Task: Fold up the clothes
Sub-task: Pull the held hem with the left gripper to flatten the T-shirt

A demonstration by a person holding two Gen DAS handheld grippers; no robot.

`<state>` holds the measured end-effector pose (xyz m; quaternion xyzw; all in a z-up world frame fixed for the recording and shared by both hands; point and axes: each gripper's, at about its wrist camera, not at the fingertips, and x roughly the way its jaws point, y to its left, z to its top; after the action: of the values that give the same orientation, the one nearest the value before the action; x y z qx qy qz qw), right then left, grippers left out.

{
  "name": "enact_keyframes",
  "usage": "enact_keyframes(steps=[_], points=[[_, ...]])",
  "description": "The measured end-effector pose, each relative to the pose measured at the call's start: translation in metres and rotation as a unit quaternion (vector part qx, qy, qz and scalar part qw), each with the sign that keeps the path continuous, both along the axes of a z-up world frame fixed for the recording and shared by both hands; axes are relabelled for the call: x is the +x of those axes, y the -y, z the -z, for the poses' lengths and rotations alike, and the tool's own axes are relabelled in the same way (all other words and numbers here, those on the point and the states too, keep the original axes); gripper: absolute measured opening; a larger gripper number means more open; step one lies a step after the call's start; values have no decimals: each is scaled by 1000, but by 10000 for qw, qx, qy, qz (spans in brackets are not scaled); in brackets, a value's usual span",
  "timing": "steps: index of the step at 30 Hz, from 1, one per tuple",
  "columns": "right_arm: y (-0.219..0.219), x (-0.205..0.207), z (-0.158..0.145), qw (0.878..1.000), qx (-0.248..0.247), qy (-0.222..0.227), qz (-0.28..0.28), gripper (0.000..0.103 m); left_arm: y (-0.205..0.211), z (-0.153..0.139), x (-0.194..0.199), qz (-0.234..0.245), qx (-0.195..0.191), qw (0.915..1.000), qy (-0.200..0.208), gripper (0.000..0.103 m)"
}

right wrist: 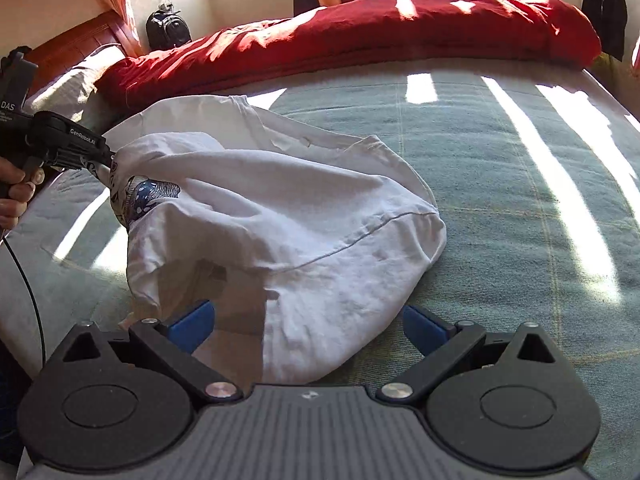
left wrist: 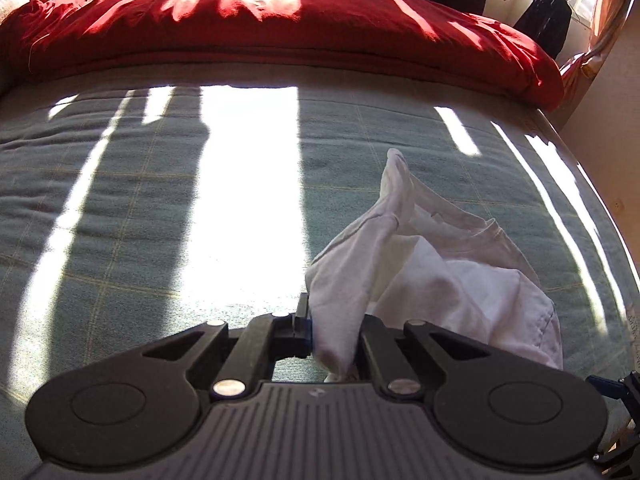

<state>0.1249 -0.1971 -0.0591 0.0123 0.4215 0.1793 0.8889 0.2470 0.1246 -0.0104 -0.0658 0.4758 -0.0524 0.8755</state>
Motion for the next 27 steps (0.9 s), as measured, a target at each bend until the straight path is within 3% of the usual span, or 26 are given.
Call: enact_keyframes(steps=[4, 9, 18, 27], points=[[-32, 18, 21, 9920, -1233, 248, -72, 101, -3, -1, 1, 55, -72, 10000, 32, 2], [2, 37, 14, 9751, -1951, 686, 804, 101, 1, 0, 8, 188, -121, 9997, 53, 2], [67, 109, -7, 9513, -2467, 1084, 1499, 101, 31, -5, 27, 511, -197, 9983, 174, 2], [127, 175, -33, 9252, -2907, 1399, 1997, 101, 44, -16, 68, 534, -11, 9979, 375, 2]])
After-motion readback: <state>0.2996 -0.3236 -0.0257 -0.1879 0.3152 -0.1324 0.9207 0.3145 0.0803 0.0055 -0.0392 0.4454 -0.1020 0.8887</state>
